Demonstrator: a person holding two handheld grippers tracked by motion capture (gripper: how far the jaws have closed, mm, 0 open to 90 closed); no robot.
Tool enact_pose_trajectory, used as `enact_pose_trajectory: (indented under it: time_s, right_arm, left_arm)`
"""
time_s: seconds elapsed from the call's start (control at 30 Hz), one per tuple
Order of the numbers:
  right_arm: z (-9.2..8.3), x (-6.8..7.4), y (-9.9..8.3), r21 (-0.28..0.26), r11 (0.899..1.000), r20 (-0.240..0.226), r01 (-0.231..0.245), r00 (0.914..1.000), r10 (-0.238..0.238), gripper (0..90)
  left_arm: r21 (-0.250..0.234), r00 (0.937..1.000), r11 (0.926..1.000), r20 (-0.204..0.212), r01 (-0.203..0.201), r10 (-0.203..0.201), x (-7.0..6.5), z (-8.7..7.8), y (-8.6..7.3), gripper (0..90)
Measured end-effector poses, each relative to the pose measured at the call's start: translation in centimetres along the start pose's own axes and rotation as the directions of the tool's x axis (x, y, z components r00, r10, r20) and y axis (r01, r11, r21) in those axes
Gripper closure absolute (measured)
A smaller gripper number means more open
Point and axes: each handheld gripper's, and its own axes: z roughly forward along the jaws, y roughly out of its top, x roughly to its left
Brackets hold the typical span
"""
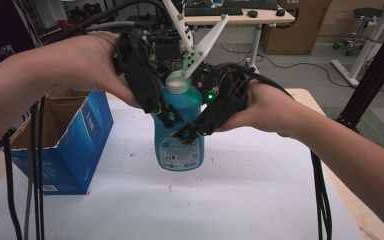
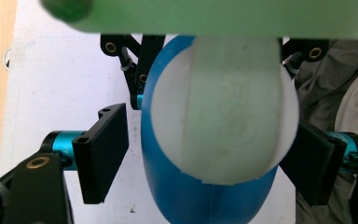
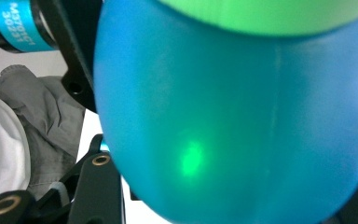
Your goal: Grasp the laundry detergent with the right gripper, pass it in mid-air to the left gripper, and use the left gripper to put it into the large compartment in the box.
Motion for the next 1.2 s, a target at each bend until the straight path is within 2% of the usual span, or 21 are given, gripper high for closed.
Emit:
enact_pose_trajectory:
  time_s: [0.77,1.2]
  right_arm:
    - [0.13,-0.08,0.11,0.011,1.000,-0.003,0.010,0.9999,-0.010,46.8]
    - [0.22,-0.04,0.10,0.015,1.000,-0.003,-0.001,1.0000,0.001,46.8]
  left_arm:
    - [0.023,0.9999,0.9997,0.010,-0.005,0.005,0.12,0.27,0.01,27.5]
    - [0.031,0.9998,0.9995,0.021,-0.004,0.003,0.11,0.44,0.21,31.9]
